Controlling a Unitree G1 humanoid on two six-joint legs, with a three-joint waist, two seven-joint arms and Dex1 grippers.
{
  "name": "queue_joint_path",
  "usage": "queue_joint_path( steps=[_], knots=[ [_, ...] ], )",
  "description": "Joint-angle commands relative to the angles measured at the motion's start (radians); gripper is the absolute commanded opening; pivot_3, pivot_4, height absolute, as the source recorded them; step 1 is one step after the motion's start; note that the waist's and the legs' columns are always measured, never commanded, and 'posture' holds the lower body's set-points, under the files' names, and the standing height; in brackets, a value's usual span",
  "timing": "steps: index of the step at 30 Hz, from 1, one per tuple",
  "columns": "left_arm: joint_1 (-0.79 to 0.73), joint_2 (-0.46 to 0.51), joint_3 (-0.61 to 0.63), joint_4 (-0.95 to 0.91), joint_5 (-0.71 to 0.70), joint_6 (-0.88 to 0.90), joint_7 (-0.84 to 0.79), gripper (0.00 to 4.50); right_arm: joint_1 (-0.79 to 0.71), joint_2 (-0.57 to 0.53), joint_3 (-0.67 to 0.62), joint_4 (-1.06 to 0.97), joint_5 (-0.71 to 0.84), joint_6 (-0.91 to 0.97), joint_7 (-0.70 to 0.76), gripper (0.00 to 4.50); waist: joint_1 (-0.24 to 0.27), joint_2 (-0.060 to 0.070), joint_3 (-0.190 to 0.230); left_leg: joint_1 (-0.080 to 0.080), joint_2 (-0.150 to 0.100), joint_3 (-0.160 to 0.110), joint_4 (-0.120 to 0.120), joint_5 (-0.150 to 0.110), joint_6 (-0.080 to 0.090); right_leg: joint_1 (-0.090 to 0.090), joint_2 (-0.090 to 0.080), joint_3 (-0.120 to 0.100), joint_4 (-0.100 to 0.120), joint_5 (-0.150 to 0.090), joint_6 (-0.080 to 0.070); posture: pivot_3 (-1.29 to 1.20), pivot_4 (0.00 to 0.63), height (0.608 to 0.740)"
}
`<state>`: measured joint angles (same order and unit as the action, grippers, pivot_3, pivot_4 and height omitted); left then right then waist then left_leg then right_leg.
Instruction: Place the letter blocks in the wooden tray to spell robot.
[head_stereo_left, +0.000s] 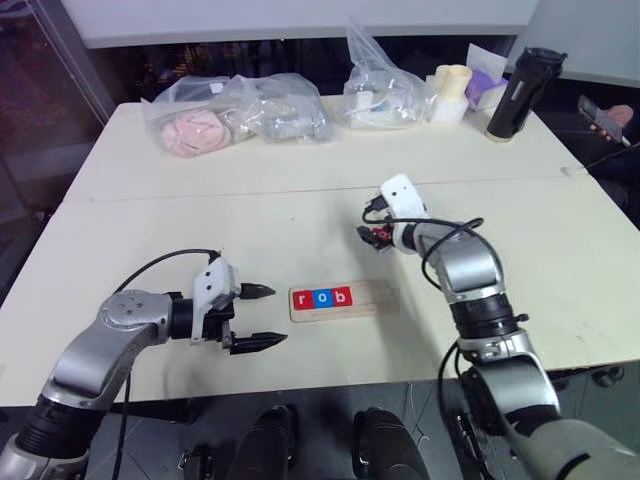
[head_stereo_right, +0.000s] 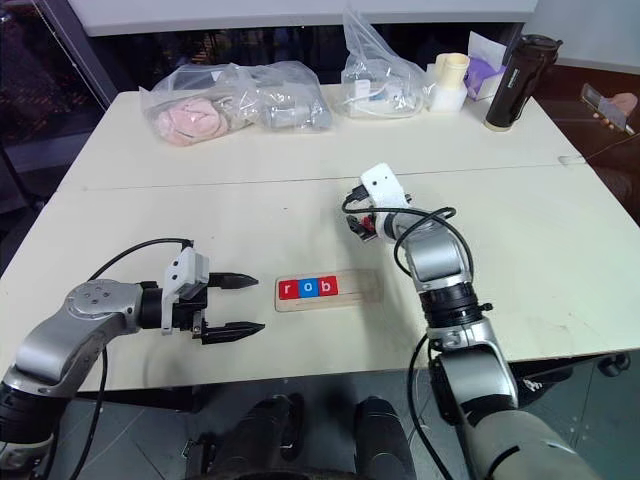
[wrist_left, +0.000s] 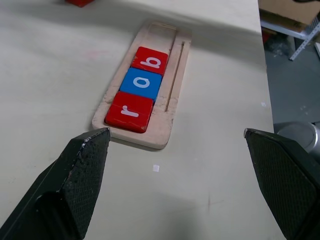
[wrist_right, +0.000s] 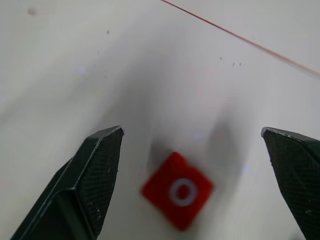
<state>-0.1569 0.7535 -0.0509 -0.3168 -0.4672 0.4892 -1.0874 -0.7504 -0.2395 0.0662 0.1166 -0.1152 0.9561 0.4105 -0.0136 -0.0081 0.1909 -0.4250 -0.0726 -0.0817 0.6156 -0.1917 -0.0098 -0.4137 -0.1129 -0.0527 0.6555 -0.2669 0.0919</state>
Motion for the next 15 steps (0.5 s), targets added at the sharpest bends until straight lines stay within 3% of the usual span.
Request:
queue_joint_path(
  steps=[1,8,15],
  knots=[
    [-0.016,-0.002,0.001,-0.007,-0.003,-0.015,-0.005,4.5,-0.002,0.039,-0.035,-0.094,-0.007,0.105,-0.095,4.47,0.002,0.0,0.0,0.0,0.0,0.0,0.0,0.0,0.0,0.0,0.0,0.0,0.0,0.0,0.0,0.0,0.15,0.725],
    [-0.027,-0.006,-0.004,0.004,0.002,-0.02,-0.006,4.5,0.03,0.085,-0.023,-0.117,0.006,0.185,-0.187,4.47,-0.001,0.0,0.0,0.0,0.0,0.0,0.0,0.0,0.0,0.0,0.0,0.0,0.0,0.0,0.0,0.0,0.15,0.725],
    [-0.021,-0.003,0.001,0.001,0.002,-0.022,-0.002,4.5,0.012,0.141,-0.087,-0.055,0.052,0.186,-0.241,4.47,-0.004,0.0,0.0,0.0,0.0,0.0,0.0,0.0,0.0,0.0,0.001,-0.001,0.0,0.0,0.0,0.0,0.15,0.725]
  ],
)
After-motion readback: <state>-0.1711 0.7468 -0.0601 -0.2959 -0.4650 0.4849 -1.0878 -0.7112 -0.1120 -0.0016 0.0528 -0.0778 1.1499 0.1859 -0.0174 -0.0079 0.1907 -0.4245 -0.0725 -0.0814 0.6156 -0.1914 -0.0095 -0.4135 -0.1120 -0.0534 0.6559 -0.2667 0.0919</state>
